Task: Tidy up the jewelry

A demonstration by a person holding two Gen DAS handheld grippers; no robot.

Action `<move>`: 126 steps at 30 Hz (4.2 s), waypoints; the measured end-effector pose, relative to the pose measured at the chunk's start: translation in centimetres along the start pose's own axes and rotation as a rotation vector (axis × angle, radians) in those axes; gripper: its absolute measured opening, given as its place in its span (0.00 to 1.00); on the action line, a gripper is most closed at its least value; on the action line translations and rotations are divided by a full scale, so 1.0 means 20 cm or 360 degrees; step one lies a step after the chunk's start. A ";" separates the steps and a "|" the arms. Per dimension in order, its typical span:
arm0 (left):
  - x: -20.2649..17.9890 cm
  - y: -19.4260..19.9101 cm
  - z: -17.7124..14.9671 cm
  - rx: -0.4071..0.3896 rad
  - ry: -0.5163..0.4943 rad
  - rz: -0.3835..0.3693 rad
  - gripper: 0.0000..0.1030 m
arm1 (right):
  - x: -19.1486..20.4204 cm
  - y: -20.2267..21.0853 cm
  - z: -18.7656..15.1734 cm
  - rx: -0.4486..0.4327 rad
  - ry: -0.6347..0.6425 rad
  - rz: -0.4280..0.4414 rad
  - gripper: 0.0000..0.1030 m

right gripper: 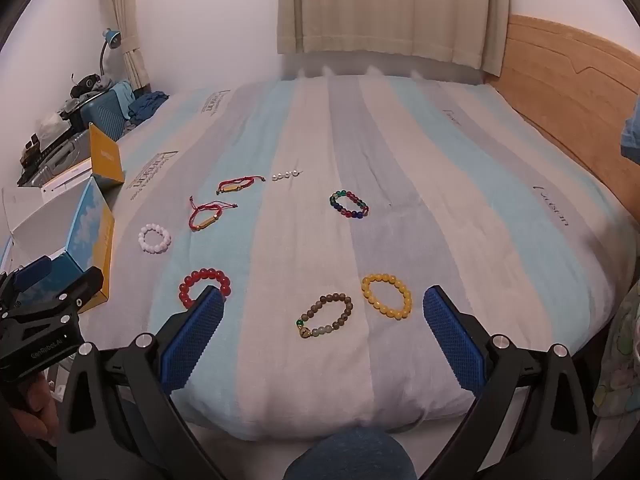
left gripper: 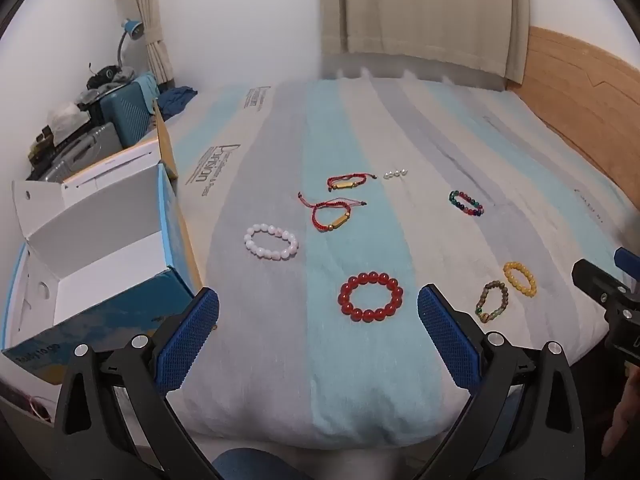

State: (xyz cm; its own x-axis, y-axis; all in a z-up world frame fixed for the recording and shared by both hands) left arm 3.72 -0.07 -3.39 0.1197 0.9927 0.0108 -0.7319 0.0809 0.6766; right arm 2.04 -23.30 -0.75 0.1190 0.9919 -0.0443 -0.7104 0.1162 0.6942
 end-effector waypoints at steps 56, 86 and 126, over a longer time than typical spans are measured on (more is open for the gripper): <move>0.02 -0.01 -0.03 0.0052 0.0019 -0.0024 0.94 | 0.00 -0.04 -0.05 0.0052 0.0015 -0.0040 0.93; 0.01 0.00 -0.04 0.0058 0.0024 -0.0028 0.94 | 0.00 -0.03 -0.05 0.0039 0.0030 -0.0033 0.93; -0.01 -0.97 -0.17 0.0364 -0.0068 -0.0124 0.94 | -0.32 -0.90 -0.19 0.0452 0.0088 -0.0080 0.82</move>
State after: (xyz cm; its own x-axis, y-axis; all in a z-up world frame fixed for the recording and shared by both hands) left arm 15.63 -1.51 -18.95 0.2018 0.9792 -0.0202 -0.5490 0.1302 0.8256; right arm 11.45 -31.51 -15.60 0.1055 0.9874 -0.1177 -0.4811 0.1543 0.8630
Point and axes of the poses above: each gripper's, at about its wrist camera, not at the fingertips, and y roughly against the way its jaws point, x to its left, z to its top, the point moved 5 cm from there along -y, roughly the way its jaws point, and after that the axes turned 5 degrees about -z, right-handed, at the moved point
